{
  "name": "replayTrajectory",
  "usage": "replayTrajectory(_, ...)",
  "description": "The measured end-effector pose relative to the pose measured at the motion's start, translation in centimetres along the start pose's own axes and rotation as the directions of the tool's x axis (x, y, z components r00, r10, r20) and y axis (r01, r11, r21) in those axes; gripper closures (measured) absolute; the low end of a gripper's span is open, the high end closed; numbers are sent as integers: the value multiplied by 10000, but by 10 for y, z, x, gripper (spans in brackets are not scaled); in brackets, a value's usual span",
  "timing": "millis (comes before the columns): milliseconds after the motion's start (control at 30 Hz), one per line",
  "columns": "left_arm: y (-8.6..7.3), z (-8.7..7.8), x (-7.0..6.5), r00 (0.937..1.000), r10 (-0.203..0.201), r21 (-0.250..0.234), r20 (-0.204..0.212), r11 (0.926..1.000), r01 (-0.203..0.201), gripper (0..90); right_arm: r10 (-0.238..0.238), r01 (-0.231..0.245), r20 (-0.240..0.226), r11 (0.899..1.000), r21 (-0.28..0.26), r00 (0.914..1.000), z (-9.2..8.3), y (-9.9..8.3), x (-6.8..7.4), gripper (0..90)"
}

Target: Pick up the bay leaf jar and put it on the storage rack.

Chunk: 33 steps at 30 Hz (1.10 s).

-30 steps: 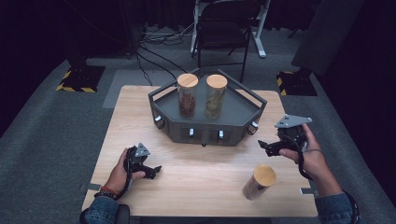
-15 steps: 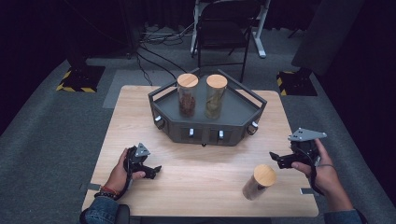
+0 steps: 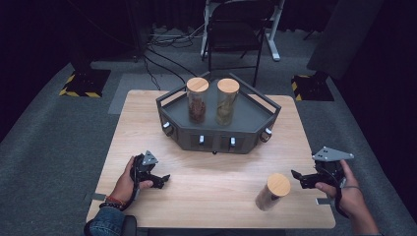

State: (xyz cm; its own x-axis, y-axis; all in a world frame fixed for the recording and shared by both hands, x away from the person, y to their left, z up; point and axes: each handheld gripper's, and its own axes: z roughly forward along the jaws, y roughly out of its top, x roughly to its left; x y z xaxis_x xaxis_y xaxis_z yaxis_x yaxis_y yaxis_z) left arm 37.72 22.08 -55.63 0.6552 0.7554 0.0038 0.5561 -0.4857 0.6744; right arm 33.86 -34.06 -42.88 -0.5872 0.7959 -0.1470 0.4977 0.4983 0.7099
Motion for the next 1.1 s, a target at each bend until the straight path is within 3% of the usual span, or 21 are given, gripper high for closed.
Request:
replayTrajectory(433, 0, 0, 0, 10000, -1, -1, -1, 10000, 1, 3, -583, 574, 211, 9976, 386, 9981, 21, -43, 6, 26)
replayTrajectory(900, 0, 0, 0, 10000, 1, 1, -1, 10000, -1, 4, 344, -342, -39, 9979, 556, 9994, 48, -82, 6, 26)
replayTrajectory(1100, 0, 0, 0, 10000, 5, -12, 2, 10000, -5, 3, 512, -505, -112, 9972, 543, 9986, 58, -97, 7, 29)
